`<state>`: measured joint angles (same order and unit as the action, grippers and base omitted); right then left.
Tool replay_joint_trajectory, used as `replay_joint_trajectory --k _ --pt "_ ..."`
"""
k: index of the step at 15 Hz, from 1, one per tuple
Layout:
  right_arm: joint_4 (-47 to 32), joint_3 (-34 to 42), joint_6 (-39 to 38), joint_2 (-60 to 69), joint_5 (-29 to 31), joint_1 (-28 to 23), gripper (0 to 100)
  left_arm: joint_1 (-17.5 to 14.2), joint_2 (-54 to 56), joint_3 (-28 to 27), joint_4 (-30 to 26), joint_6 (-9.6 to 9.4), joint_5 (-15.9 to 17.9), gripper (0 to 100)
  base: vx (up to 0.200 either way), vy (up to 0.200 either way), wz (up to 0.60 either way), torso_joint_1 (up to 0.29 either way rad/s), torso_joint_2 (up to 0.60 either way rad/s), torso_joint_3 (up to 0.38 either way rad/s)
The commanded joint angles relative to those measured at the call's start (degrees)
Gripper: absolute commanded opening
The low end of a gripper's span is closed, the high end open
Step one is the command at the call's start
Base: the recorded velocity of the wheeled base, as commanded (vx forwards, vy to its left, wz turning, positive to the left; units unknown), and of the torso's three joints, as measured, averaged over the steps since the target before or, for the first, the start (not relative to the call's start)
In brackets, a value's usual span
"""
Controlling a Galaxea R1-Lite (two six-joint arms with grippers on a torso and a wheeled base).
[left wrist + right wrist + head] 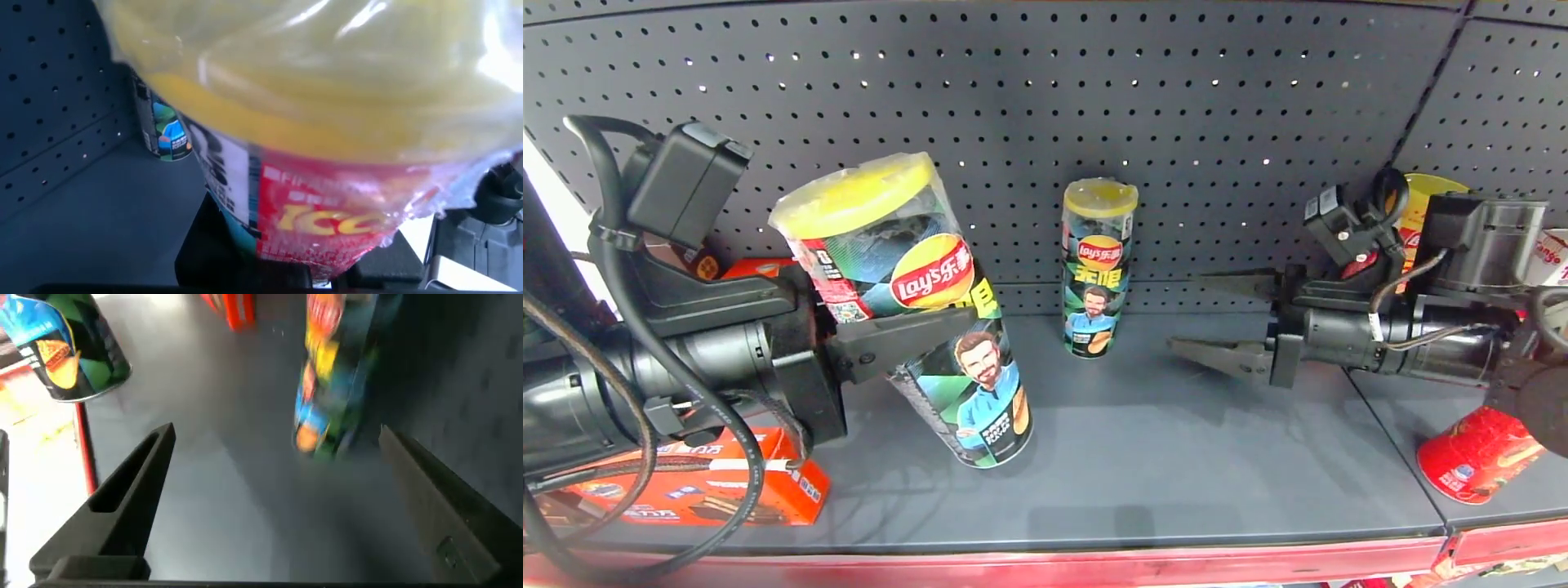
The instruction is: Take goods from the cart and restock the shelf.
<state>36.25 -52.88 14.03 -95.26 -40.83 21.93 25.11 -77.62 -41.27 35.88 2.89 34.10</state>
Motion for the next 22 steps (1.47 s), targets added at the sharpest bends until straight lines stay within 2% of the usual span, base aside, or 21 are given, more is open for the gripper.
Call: replay_joint_trajectory --k 1,3,5,14,19,22 --pt "3.03 -2.40 0.65 -6.52 -4.00 -2.51 100 0.02 -0.08 -0.13 0.16 0.10 0.00 0 0.000 0.000 0.00 0.000 0.00 0.000" --pt "3.21 -4.16 0.65 -8.37 -6.81 -2.42 100 0.20 -0.17 -0.13 0.16 0.10 0.18 0 0.000 0.000 0.00 0.000 0.00 0.000" --pt "3.21 -8.03 0.65 -11.18 -7.69 -2.16 100 -0.77 -0.17 -0.13 0.42 0.19 4.40 0 0.000 0.000 0.00 0.000 0.00 0.000" --pt "3.21 -19.28 0.65 -20.85 -7.69 -0.49 100 -1.82 -0.61 -1.10 0.42 0.10 4.75 0 0.000 0.000 0.00 0.000 0.00 0.000" --pt "3.30 -19.45 0.65 -22.43 -6.99 1.71 100 -1.82 -1.22 -1.19 0.51 0.10 4.75 0 0.000 0.000 0.00 0.000 0.00 0.000" --pt "3.30 -16.81 0.82 -21.64 -6.81 2.59 100 -1.82 -1.40 -1.10 0.51 0.10 4.75 0 0.000 0.000 0.00 0.000 0.00 0.000"
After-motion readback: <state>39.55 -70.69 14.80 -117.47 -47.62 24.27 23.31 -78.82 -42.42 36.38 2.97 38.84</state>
